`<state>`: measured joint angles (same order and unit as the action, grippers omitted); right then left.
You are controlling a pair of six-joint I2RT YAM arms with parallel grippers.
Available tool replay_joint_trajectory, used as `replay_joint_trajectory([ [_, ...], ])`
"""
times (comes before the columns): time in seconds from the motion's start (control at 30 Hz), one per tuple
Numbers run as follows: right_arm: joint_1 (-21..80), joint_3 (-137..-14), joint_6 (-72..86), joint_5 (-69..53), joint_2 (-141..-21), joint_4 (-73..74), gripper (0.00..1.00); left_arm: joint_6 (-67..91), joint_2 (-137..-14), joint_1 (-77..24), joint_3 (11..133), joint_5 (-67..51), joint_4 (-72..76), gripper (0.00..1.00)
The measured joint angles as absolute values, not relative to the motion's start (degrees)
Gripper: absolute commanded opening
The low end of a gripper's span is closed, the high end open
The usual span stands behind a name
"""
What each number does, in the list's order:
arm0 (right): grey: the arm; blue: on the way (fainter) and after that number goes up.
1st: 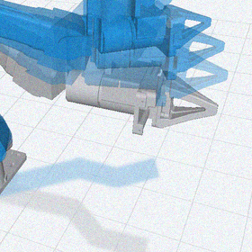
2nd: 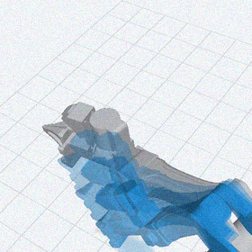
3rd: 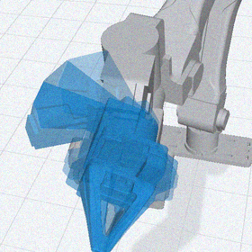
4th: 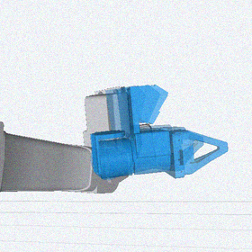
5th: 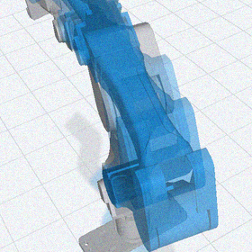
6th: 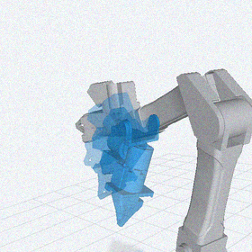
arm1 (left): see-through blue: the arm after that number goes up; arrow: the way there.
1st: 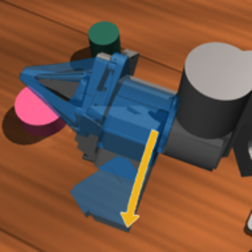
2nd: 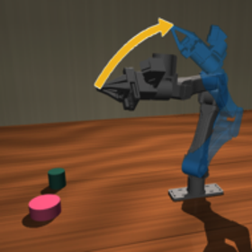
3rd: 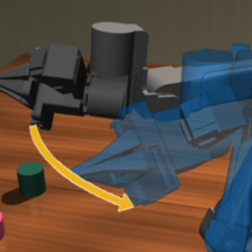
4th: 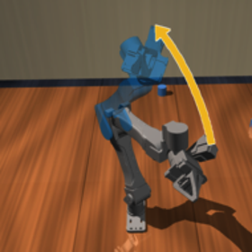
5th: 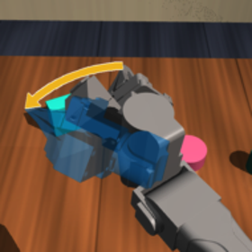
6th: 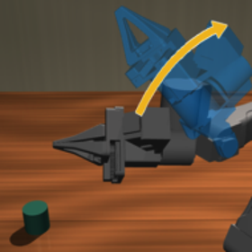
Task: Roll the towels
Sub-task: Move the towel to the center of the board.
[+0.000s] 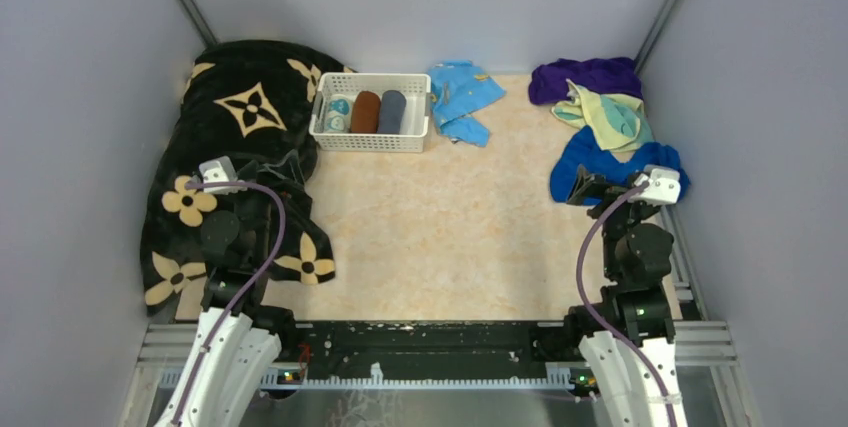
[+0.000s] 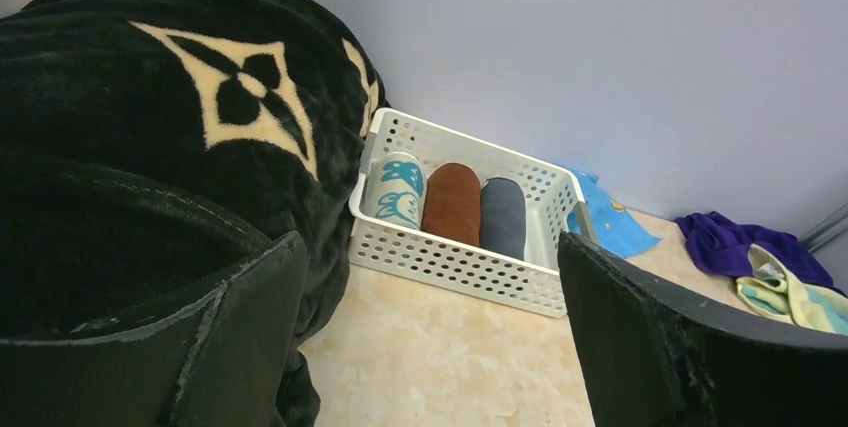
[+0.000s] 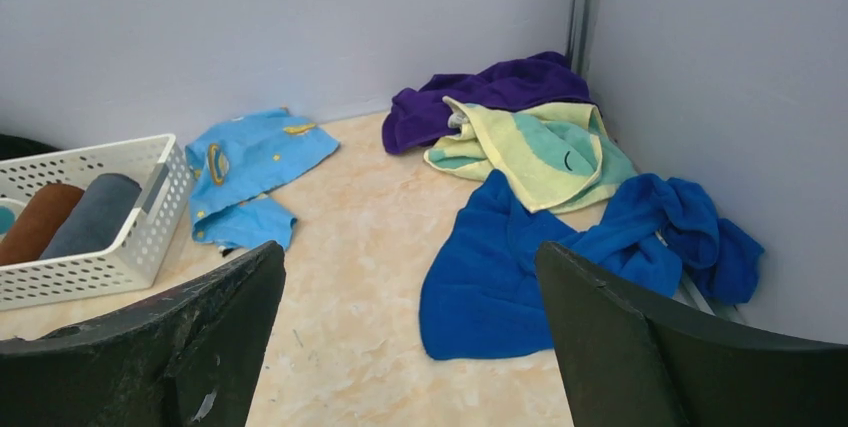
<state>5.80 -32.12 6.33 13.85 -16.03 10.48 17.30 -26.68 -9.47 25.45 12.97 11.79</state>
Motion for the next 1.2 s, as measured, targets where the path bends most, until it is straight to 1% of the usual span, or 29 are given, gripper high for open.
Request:
replay_joint_trajectory([
  [0.13, 5.76, -32.14, 7.38, 13.85, -17.39, 10.48, 0.95, 17.34, -26.68, -9.47, 25.43, 12.71, 11.55, 0.99],
  [0.23, 5.72, -32.42, 8.80, 13.87, -20.49, 10.85, 0.95, 17.10, -26.83, -9.47, 25.41, 11.20, 10.92, 0.99],
  [0.37, 5.72, -34.13, 11.84, 14.15, -27.70, 12.60, 0.96, 16.19, -28.16, -9.41, 25.41, 6.15, 8.36, 0.99],
  [0.5, 5.67, -37.65, 14.87, 14.83, -39.44, 14.31, 0.95, 15.31, -31.90, -9.32, 25.52, 1.72, 4.56, 0.99],
  [0.63, 5.10, -41.17, 16.67, 15.84, -53.54, 14.57, 0.90, 14.02, -35.90, -9.58, 26.26, -1.23, 0.16, 0.99],
  [0.93, 1.08, -49.39, 17.85, 16.25, -83.40, 14.68, 0.69, 11.20, -34.37, -10.26, 26.26, -4.10, -1.89, 0.99],
  [1.07, 1.06, -53.84, 17.91, 13.96, -91.96, 14.52, 0.64, 10.48, -34.39, -10.26, 26.26, -4.36, -2.22, 0.99],
  [1.2, 1.06, -55.64, 18.06, 10.68, -97.60, 14.46, 0.60, 10.44, -34.65, -10.31, 26.26, -4.29, -2.24, 0.99],
])
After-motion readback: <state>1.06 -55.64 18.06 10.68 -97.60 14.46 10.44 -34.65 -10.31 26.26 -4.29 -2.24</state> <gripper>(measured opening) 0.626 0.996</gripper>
